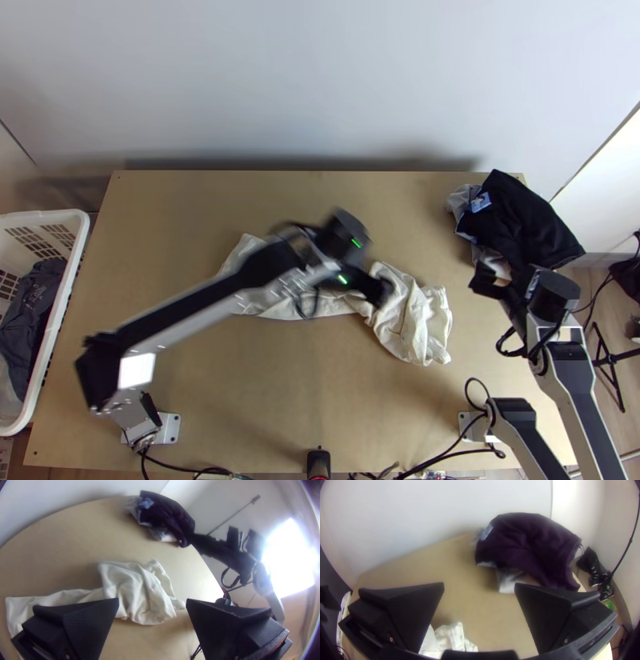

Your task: Fold the t-shirt

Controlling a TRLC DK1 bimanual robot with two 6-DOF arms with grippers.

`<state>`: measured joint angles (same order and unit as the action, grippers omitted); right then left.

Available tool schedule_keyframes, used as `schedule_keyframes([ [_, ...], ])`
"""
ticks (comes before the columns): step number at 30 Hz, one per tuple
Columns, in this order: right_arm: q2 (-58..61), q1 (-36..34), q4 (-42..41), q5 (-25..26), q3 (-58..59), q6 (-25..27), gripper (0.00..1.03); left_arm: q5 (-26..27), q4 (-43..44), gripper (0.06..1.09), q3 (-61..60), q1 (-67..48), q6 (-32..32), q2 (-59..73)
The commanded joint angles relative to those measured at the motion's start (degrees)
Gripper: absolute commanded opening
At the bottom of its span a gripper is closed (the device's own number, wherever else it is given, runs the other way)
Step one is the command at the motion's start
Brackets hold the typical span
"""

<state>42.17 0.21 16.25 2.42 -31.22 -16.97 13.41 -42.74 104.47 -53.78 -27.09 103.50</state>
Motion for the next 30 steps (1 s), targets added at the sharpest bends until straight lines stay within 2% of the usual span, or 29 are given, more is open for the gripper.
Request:
schedule_keyframes([
  [1,1.9,4.7,0.7,-1.8,3.4,-1.0,0.98,0.4,-4.7,1.04,-1.5,13.5,3.4,-5.5],
  [7,4.2,8.0,1.0,-2.3,4.7,-1.3,0.98,0.4,-4.5,1.04,-6.8,22.3,4.4,-9.6],
  [13,6.2,10.0,0.4,-2.6,4.2,-2.2,0.98,0.0,-0.9,1.04,-15.6,26.1,4.4,-14.9],
  [18,5.1,12.0,5.4,-2.9,4.0,-1.8,0.98,-0.5,1.1,1.04,-20.4,28.8,4.4,-18.1],
  [24,6.6,11.8,-1.9,-2.9,6.1,-1.4,0.98,-0.8,3.8,1.04,-23.8,30.4,4.8,-20.0],
  [30,17.6,11.8,-8.4,-2.9,6.9,-1.6,0.98,-2.3,4.2,1.04,-25.5,31.0,5.0,-21.5],
])
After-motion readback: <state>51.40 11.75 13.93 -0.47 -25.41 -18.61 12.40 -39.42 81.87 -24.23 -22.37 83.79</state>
